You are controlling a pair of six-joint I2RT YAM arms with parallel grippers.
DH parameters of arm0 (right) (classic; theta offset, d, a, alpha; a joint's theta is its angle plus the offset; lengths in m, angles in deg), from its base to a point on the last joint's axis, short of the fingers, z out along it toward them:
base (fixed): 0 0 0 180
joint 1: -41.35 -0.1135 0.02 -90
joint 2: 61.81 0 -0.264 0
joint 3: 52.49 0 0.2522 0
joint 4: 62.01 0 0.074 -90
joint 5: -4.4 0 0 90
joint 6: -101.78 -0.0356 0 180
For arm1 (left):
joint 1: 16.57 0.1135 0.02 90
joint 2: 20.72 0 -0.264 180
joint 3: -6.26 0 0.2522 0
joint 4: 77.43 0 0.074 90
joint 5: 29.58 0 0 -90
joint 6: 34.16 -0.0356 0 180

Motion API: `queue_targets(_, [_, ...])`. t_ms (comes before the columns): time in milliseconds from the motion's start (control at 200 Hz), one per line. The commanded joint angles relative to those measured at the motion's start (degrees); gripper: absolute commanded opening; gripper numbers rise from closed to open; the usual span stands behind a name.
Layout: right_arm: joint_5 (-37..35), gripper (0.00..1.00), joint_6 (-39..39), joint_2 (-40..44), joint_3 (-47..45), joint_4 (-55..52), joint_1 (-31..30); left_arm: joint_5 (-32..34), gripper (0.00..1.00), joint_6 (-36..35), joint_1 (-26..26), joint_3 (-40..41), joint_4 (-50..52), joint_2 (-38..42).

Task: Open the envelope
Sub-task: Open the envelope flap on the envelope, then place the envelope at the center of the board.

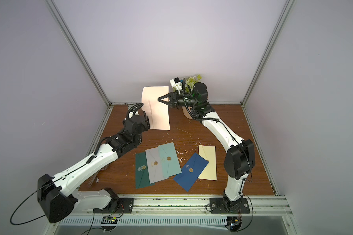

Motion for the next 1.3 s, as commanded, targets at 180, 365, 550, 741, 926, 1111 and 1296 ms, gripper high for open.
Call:
queue_targets(180, [2.45,0.0,-5.95,3.66,-0.97,10.79,0.88,-6.78,0.85,-2.59,1.7,4.07,-8.67,6.86])
queue_targets(365, [1.84,0.0,1.48,3.31,0.12,0.61,1.14,-5.68,0.85,-4.89,1.7,4.94,-9.61,12.59])
queue_targets(550, [-1.26,0.0,12.55,0.47,6.22,-14.98,1.14,-3.96,0.86,-8.51,1.7,0.88,-4.89,16.5])
queue_targets(741, [-4.58,0.0,18.25,-5.26,13.61,-23.71,0.85,-3.24,0.88,-11.04,1.7,-3.35,-1.01,19.87])
queue_targets(926, [-7.39,0.0,18.94,-13.39,22.17,-26.91,-1.32,-2.4,0.91,-13.38,1.7,-5.74,2.32,22.09])
queue_targets(1111, [-10.49,0.0,18.75,-23.58,35.27,-30.47,-4.45,-1.68,1.0,-15.52,1.7,-6.84,4.1,23.55])
queue_targets(1296, [-13.52,0.0,16.43,-32.49,43.84,-27.92,-6.47,-1.17,0.98,-17.2,1.7,-8.59,6.34,24.48])
